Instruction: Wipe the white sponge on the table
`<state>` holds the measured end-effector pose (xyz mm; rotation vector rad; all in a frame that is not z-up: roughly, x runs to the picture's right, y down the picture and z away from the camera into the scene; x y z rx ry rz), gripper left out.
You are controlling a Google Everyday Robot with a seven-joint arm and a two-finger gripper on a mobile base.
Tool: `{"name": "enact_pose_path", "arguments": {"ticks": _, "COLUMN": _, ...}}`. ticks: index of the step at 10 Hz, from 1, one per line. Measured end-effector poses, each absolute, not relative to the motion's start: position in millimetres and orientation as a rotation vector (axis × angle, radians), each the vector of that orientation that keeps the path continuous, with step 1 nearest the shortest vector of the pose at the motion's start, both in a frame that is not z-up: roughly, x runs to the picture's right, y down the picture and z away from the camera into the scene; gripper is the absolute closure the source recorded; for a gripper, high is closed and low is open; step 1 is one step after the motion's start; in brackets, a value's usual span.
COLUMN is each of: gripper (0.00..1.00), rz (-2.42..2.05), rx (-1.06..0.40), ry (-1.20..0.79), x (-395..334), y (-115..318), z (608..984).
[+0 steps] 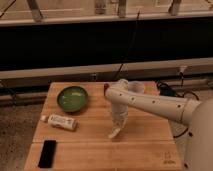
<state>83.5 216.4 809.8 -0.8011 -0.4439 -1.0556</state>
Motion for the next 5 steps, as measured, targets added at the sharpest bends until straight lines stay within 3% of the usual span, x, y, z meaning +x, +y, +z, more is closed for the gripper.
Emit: {"name": "enact_pose_path", "arguments": {"ticks": 5, "gripper": 1.00, "rz": -1.069, "rx": -0.805, "ry": -0.442, "x": 91.8, "y": 223.2, "z": 806.0}}
